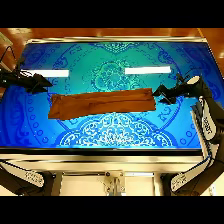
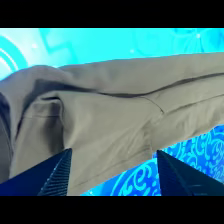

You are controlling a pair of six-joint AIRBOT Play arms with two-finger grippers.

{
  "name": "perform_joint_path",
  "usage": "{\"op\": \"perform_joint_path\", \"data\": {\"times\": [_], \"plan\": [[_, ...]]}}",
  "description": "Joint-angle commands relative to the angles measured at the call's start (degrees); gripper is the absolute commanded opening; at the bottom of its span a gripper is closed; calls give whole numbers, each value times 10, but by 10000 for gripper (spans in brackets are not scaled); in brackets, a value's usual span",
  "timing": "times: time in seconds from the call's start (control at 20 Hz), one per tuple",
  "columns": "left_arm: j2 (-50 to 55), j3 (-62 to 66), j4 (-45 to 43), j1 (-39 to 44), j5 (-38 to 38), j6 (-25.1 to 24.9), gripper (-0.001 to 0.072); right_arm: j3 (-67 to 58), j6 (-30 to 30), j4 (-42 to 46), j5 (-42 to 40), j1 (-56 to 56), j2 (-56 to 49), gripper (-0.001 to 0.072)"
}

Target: Fold the shirts.

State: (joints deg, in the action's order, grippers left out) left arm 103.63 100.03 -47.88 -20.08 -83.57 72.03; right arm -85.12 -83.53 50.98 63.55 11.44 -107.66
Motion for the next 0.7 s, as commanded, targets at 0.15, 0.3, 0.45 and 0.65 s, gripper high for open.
{"op": "perform_joint_path", "data": {"times": [0.15,0.3,0.45,0.65], "plan": [[-13,3,17,0,-22,0,595,0,16,-78,-9,-16,-38,568],[-13,3,36,4,-22,0,595,0,8,-65,-21,-24,-38,476],[-13,3,40,12,-20,0,593,0,-2,-57,-40,-37,-38,77],[-12,3,40,29,-20,0,141,0,22,-67,-5,-37,-4,67]]}}
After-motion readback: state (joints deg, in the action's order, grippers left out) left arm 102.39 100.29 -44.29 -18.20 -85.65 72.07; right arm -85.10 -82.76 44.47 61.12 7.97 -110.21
